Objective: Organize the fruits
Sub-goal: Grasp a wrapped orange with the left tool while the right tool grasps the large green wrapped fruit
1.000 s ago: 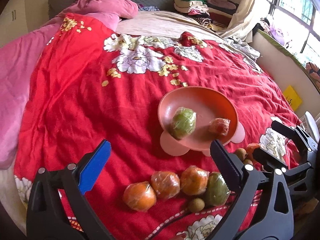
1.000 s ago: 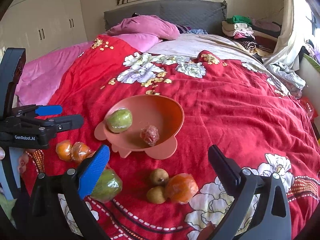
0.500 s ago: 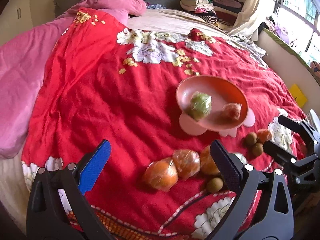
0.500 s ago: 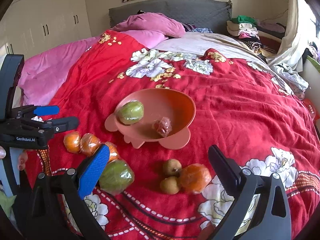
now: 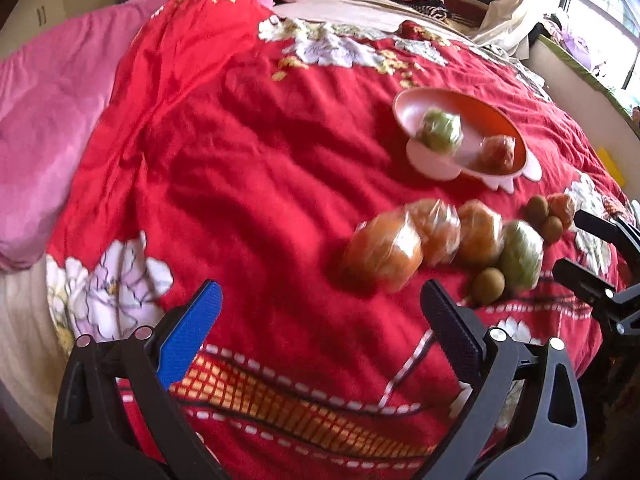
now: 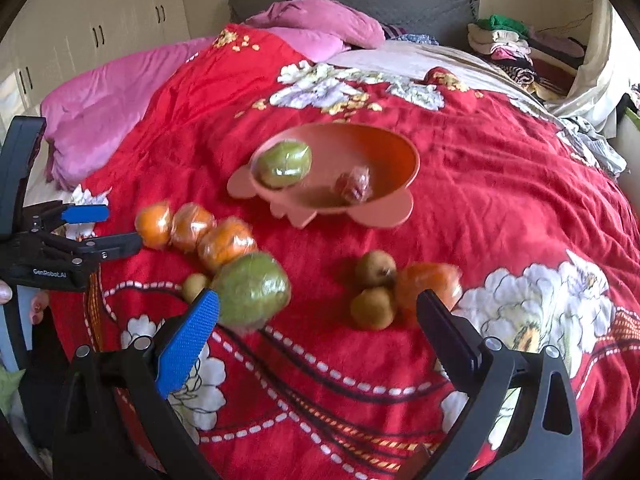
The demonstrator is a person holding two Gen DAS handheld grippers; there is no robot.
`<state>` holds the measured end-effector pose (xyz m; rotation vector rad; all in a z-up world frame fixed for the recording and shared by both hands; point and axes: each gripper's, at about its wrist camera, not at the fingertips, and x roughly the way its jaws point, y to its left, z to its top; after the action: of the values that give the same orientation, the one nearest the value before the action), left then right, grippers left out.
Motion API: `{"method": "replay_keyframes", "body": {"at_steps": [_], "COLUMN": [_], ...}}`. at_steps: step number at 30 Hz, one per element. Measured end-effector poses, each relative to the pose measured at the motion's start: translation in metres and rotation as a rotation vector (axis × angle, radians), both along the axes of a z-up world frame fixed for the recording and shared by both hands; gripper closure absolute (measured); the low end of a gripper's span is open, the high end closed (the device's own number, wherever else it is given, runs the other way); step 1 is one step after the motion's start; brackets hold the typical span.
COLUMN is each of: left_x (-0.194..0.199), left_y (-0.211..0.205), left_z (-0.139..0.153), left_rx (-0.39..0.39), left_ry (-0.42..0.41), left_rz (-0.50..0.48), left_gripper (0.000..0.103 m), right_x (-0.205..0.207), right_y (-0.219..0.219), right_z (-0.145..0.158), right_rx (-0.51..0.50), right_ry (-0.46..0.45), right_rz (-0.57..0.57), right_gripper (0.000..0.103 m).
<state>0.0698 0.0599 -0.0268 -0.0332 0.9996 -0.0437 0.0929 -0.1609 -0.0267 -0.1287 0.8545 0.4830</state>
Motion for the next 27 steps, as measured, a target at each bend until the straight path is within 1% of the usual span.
{"method": "replay_keyframes", "body": {"at_steps": [1,6,8,12,14,17,21,25,27], "left_x": [-0.002,-0.006,-0.006,0.001,0.007,0.013,0.019,0.020,0.021], "left_y": [0.001,0.000,-0.004,-0.014,-0.017,-0.021,-0.019,-0.017,-0.014], "left_z": [-0.001,0.000,0.002,0.006,0.004,0.000,-0.004,-0.005,-0.005], "left_rx": [-0.007,-0.010,-0.010,-0.005,0.003,0.006,-0.003,-0.017,-0.030], "left_ry": [0.002,-0.010,-0.020,-0.032,-0.023,-0.019,-0.010,-0.010,-0.010], "left_rz": [-0.004,-0.022,-0.044,-0.084,-0.099,-0.115,-0.117,-0.119,-0.116], "left_gripper": [0.010,0.019,0.025,0.031,0.041,0.043,0.046,0.046,0.047], "right_x": [-0.001,-0.003,-0.004,-0.004,-0.006,-0.006,-0.005,-0.005,-0.006], "right_y": [0.001,0.006,0.008,0.012,0.014,0.018,0.018,0.019,0.020], "right_z": [-0.001,-0.006,-0.007,-0.010,-0.010,-0.012,-0.013,-0.009,-0.009], "right_rx": [-0.002,-0.014,-0.020,-0.032,-0.045,-0.076,-0.087,-0.083,-0.089], "right_ry": [0.002,0.006,0.004,0.002,-0.009,-0.035,-0.050,-0.059,-0.064], "right_rz": [0.002,0.022,0.031,0.056,0.073,0.097,0.108,0.123,0.138], "right_gripper": [0.004,0.004,0.004,0.004,0.004,0.004,0.005,0.013,0.015]}}
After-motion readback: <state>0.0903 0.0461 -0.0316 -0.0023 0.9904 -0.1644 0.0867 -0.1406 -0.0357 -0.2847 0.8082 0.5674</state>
